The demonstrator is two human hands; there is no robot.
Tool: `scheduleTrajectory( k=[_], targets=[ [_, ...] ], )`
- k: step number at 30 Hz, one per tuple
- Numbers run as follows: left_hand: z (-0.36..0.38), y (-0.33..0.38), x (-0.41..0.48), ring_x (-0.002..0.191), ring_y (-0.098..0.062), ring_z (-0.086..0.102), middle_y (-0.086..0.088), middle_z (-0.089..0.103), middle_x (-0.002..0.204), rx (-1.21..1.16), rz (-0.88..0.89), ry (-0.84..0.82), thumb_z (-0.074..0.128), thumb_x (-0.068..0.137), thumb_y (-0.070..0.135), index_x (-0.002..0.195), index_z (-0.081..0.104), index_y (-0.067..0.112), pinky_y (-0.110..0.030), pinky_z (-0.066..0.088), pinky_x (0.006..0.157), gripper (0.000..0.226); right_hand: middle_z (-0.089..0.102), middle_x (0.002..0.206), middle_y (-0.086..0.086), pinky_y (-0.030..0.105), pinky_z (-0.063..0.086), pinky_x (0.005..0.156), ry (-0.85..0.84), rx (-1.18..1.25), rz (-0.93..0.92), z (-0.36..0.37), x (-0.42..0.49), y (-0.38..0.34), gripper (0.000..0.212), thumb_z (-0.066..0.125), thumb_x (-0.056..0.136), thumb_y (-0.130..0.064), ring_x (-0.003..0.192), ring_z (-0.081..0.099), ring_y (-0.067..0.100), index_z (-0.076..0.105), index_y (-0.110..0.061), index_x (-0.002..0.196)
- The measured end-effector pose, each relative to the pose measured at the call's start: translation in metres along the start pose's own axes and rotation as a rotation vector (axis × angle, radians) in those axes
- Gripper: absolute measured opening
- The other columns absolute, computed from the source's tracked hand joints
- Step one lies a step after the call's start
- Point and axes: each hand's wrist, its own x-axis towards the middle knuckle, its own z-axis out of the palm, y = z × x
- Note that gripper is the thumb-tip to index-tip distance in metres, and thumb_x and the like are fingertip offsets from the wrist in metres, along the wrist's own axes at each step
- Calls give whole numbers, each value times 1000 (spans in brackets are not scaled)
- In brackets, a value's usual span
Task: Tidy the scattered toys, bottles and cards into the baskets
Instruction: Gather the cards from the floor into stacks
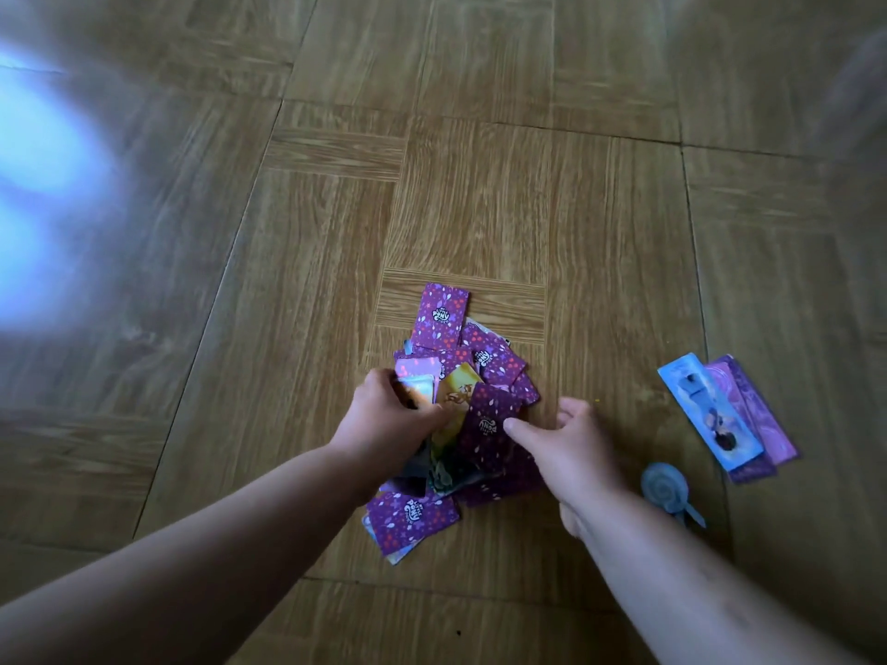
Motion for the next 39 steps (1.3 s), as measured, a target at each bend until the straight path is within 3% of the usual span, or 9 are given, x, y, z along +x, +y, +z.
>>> scheduleTrajectory(
  k=[3,8,14,18,21,27,33,36,39],
  targets=[
    [11,-3,-5,106,-18,56,2,52,113,331,123,27,79,66,55,116,51,19,-36,50,91,68,53,132,9,44,49,97,-80,278,232,16,-3,-5,92,85,68,-23,113,57,25,32,-14,143],
    [17,-7,-6,123,-22,44,2,38,126,591,210,54,74,71,55,124,41,19,-37,44,90,73,70,82,8,34,54,65,-117,360,315,33,-3,-25,15,78,74,-6,67,62,20,63,-8,77],
    [14,-12,-5,119,-19,52,2,43,125,474,217,80,76,68,53,129,44,19,-31,43,94,77,62,81,6,20,32,42,-235,296,384,40,3,-39,15,76,79,-14,60,49,16,62,-11,83],
    [9,-17,-4,119,-14,51,7,42,122,328,186,60,81,67,48,134,44,18,-22,38,96,81,60,92,0,22,33,53,-360,67,251,39,-1,-43,21,65,90,-35,70,50,11,58,-15,89],
    [11,-19,-2,123,-15,48,4,40,121,181,135,41,82,70,43,136,43,15,-26,36,107,82,68,111,-1,32,50,86,-493,127,175,48,-7,-38,56,62,79,-63,99,63,17,64,-17,111],
    [16,-18,-12,132,-14,35,0,40,135,136,219,-122,70,42,63,146,37,29,-36,32,114,114,76,96,2,31,55,82,-542,271,49,50,-21,-30,32,80,77,-19,94,71,19,72,-12,107],
    [16,-2,-20,114,4,56,5,58,129,-416,290,-235,78,58,50,128,50,40,-25,48,100,76,72,80,-3,29,53,66,-275,-156,-171,-1,-11,-40,17,78,73,-12,74,68,16,66,-18,85],
    [28,16,-22,132,5,41,17,45,142,-416,357,-168,68,63,63,145,34,38,-28,35,112,92,70,90,-4,30,48,72,-125,-763,-486,-34,-20,-48,18,68,81,-32,89,65,22,58,-28,96],
    [55,29,-26,127,-3,47,7,51,136,-222,336,-176,68,68,64,142,43,28,-24,36,109,86,64,114,-3,32,49,83,-166,-897,-590,-39,-25,-34,26,53,92,-28,109,61,23,54,-28,119]
  ],
)
